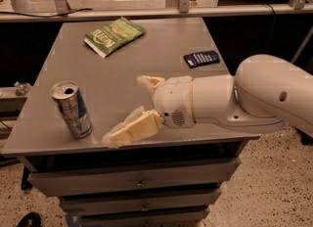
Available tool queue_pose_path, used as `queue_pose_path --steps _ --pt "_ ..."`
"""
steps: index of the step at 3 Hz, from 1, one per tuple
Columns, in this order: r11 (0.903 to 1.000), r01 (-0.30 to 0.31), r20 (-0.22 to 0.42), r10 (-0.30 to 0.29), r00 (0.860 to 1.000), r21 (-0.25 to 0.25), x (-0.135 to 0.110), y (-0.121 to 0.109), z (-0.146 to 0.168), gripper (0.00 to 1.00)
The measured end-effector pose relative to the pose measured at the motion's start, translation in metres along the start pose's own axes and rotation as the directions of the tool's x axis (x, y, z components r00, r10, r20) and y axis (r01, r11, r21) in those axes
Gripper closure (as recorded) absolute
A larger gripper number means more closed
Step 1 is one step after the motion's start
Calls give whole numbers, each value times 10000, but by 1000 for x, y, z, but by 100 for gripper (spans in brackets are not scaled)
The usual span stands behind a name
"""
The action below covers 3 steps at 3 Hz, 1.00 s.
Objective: Knock redbull can over
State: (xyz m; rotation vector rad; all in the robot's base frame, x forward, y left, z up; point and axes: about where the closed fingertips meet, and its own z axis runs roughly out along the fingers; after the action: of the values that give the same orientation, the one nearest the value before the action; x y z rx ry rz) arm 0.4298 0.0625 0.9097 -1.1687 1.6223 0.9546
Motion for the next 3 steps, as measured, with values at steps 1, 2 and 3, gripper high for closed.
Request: queue_pose_path --steps 1,2,3 --pt "10000 1 -1 -1 10000 0 0 0 0 0" --pt "9989 402 410 -392 9984 -250 -8 -5 22 0" --pt "9907 1145 892 -1078 9902 -740 -14 -11 64 0"
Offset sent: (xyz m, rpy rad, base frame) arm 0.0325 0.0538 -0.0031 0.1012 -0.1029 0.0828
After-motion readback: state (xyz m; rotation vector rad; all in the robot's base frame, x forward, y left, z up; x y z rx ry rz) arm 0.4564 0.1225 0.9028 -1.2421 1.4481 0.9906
